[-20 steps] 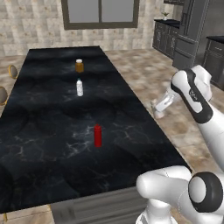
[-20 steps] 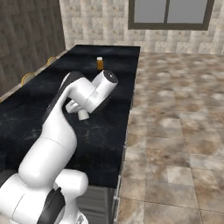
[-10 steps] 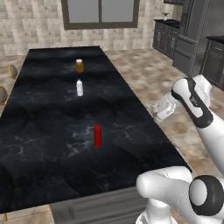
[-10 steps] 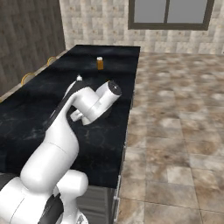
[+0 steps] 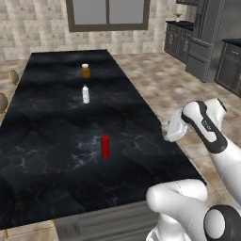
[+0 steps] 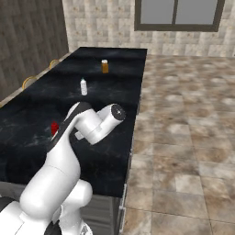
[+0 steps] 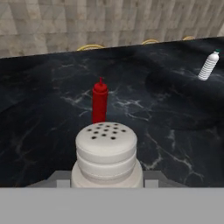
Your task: Move the ketchup and shaker from the cabinet to the dining counter.
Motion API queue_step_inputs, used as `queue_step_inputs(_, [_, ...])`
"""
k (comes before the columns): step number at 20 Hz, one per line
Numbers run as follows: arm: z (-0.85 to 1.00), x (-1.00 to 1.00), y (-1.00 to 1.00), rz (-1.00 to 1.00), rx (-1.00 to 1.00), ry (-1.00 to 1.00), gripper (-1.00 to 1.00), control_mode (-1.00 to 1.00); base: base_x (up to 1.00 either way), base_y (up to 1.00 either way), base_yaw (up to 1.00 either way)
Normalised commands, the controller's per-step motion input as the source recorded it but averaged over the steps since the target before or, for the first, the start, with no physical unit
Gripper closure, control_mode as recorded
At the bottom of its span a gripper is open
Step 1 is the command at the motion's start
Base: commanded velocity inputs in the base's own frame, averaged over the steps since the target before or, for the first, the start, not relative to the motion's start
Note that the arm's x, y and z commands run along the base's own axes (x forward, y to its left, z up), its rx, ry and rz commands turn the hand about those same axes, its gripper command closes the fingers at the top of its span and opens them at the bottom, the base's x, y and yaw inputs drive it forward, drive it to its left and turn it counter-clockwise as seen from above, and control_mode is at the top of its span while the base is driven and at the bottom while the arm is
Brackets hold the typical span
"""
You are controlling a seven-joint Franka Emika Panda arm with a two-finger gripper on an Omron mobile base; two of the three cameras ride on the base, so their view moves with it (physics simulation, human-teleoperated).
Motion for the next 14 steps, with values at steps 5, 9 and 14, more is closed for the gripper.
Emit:
queue_step_inputs(5, [-0.2, 0.05, 0.01, 0.08, 0.0, -0.08, 1.0, -1.0, 0.0, 0.0, 0.0])
queue_step_inputs(9, [0.0, 0.0, 0.0, 0.05, 0.07, 0.0, 1.0, -1.0, 0.0, 0.0, 0.0])
queue_step_inputs(14, [0.0, 0.0, 0.0, 0.0, 0.13, 0.04, 1.0, -1.0, 0.0, 0.0, 0.0])
